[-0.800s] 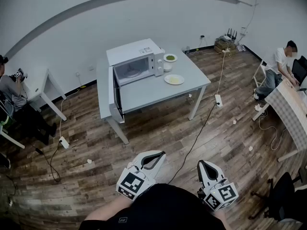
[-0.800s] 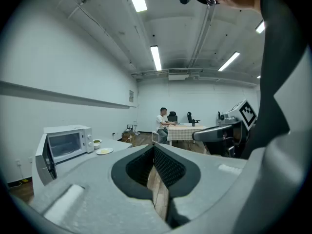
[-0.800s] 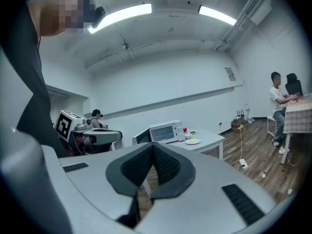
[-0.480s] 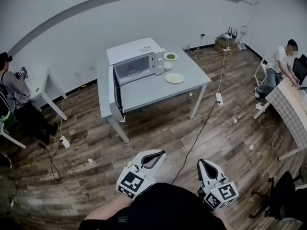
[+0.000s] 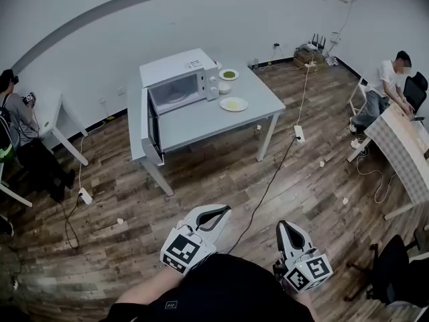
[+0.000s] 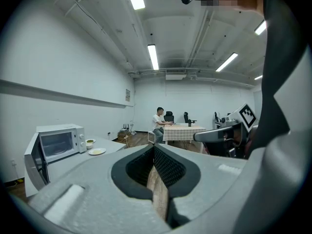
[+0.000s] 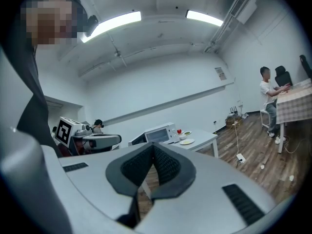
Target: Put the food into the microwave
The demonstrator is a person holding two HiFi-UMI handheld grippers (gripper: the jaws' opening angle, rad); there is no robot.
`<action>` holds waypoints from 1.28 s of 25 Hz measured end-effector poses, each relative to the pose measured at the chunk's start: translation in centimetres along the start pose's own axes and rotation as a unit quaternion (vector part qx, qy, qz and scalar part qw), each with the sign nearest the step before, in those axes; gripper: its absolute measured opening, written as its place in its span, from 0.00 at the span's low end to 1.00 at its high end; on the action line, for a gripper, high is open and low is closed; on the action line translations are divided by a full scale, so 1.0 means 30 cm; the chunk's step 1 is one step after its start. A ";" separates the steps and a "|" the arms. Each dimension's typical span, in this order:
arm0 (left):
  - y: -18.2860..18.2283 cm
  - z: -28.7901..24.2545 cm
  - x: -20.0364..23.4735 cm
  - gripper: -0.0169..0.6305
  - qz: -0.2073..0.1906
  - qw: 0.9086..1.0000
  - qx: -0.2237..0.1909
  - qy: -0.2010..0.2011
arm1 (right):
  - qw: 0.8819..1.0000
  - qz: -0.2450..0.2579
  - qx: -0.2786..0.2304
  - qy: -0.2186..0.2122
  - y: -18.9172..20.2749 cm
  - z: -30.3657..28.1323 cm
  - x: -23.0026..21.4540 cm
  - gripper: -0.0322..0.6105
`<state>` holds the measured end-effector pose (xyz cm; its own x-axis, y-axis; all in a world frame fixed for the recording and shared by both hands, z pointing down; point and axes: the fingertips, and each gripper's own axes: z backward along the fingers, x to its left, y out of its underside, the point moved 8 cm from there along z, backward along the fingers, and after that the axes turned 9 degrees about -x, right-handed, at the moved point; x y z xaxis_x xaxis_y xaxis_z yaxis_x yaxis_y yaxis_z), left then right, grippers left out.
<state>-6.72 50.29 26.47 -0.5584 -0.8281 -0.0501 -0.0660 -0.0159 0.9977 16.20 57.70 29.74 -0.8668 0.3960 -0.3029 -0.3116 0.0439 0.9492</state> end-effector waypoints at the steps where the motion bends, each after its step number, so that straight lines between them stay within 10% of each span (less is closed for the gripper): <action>1: -0.002 -0.013 -0.015 0.04 0.000 1.000 0.000 -0.001 | 1.000 0.000 -0.002 0.002 -0.002 0.022 -0.015 0.07; 17: -0.004 -0.186 -0.121 0.04 0.010 1.000 0.005 -0.022 | 1.000 0.013 0.001 -0.024 0.001 0.100 -0.191 0.08; 32: 0.084 -0.433 0.253 0.04 0.040 0.999 -0.006 -0.032 | 0.998 0.033 0.050 -0.022 0.003 -0.255 -0.356 0.08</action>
<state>-0.37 36.69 29.19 -0.6130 -0.7896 0.0276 -0.0092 0.0421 0.9991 22.45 46.45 32.41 -0.8659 0.4403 -0.2373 -0.2119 0.1068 0.9714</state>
